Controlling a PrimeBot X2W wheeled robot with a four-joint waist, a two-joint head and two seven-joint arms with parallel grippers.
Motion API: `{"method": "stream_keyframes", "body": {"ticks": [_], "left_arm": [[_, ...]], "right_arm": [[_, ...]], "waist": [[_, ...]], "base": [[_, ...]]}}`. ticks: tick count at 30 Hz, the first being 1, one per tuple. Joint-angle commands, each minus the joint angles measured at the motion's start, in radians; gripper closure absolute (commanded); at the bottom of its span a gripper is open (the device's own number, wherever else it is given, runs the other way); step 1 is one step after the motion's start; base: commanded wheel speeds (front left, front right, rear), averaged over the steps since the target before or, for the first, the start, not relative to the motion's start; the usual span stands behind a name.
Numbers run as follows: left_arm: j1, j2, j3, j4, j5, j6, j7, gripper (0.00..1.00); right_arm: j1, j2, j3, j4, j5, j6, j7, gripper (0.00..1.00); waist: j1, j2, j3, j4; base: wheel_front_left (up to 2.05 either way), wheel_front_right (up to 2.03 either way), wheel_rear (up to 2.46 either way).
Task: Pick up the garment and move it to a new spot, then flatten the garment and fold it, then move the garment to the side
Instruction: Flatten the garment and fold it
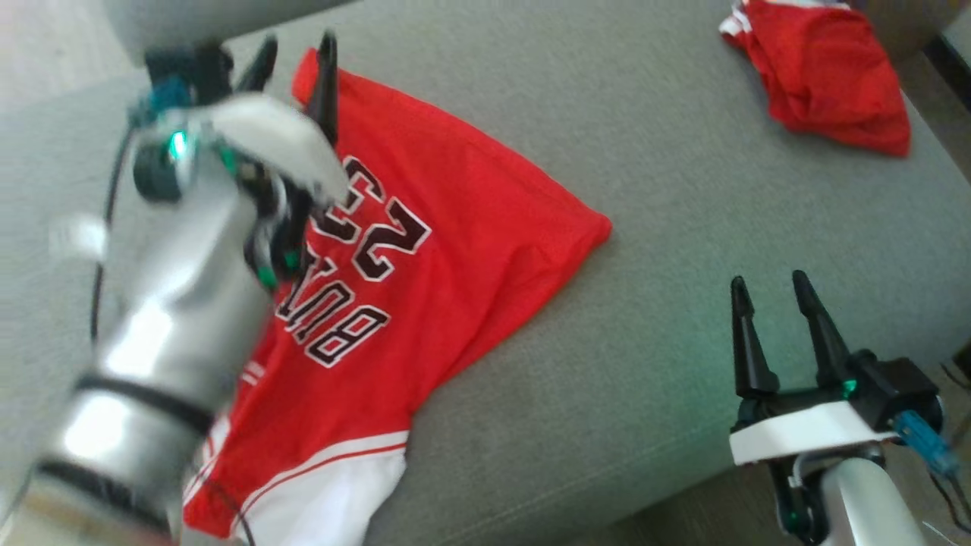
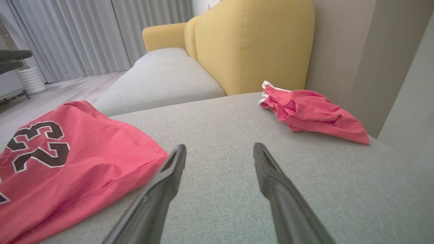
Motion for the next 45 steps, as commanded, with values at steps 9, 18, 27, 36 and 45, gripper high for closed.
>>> {"method": "stream_keyframes", "body": {"ticks": [9,18,27,36,45], "left_arm": [[0.368,0.067,0.154,-0.430,0.203,0.146,-0.012,0.00],[0.670,0.077,0.250,-0.665,0.349,0.232,-0.012,0.00],[0.878,0.047,0.319,-0.728,0.469,0.219,-0.012,0.00],[0.973,-0.011,0.382,-0.786,0.605,0.103,-0.012,0.00],[1.038,-0.056,0.506,-0.766,0.689,0.033,-0.012,0.00]], "right_arm": [[0.032,-0.007,-0.054,-0.042,-0.050,-0.001,-0.011,0.00],[0.058,-0.007,-0.101,-0.028,-0.074,-0.001,-0.011,0.00],[0.089,-0.007,-0.113,-0.006,-0.075,-0.001,-0.011,0.00],[0.106,-0.007,-0.110,0.019,-0.075,-0.001,-0.011,0.00],[0.101,-0.007,-0.080,0.049,-0.074,-0.001,-0.011,0.00]], "waist": [[0.0000,0.0000,-0.095,0.142],[0.0000,0.0000,-0.142,0.267],[0.0000,0.0000,-0.184,0.334],[0.0000,0.0000,-0.213,0.340],[0.0000,0.0000,-0.240,0.324]], "base": [[0.00,0.00,0.00],[0.00,0.00,0.00],[0.00,0.00,0.00],[0.00,0.00,0.00],[0.00,0.00,0.00]]}}
